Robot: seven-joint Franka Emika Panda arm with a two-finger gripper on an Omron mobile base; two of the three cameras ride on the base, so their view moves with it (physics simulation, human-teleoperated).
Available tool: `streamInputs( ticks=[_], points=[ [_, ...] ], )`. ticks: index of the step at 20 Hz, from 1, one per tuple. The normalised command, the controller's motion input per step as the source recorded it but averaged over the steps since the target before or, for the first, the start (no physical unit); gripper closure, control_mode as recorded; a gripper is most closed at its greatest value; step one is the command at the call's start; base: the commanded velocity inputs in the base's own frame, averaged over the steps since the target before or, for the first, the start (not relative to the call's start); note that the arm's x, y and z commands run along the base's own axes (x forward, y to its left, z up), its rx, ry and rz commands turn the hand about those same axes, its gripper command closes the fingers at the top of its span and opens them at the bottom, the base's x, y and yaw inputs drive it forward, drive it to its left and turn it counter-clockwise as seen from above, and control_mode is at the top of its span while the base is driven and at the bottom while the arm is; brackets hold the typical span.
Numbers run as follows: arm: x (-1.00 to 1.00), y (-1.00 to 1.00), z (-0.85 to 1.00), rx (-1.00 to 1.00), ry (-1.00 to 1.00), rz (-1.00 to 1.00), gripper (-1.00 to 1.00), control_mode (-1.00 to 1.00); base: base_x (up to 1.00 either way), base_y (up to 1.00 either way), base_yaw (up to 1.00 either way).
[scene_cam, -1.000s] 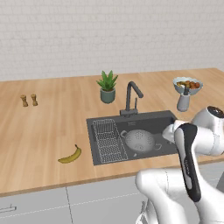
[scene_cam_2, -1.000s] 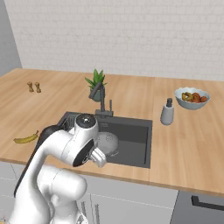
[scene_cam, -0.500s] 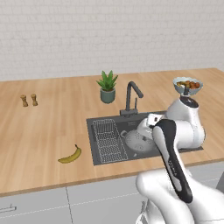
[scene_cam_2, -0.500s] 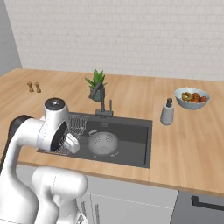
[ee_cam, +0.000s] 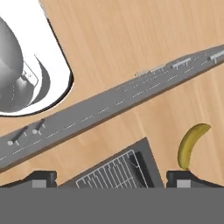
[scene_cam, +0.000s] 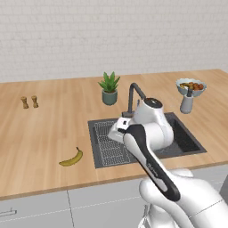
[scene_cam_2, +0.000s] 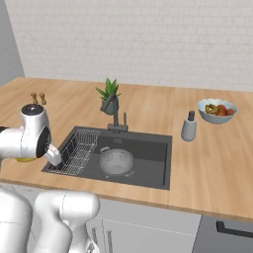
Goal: Put the colander in the sink, put the banana in the colander, and turn on the sink faucet and pour water over the colander.
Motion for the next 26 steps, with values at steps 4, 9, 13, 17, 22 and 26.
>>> streamInputs(
  ticks=[4,9,13,17,22,26],
  points=[
    [0.48,1.0,-0.15,-0.01,0.25,0.0,-1.0,-1.0,0.0,0.0,0.0],
    [0.58,0.83,-0.2,-0.01,0.2,0.0,-1.0,-1.0,0.0,0.0,0.0],
    [0.18,0.45,-0.36,-0.03,0.28,0.0,-1.0,-1.0,0.0,0.0,0.0],
    [0.28,0.36,-0.35,0.0,0.11,-0.07,-1.0,-1.0,0.0,0.0,0.0],
    [0.22,0.34,-0.34,-0.02,0.0,-0.15,-1.0,-1.0,0.0,0.0,0.0],
    [0.07,0.07,-0.21,-0.05,-0.01,-0.17,-1.0,-1.0,0.0,0.0,0.0]
  ],
)
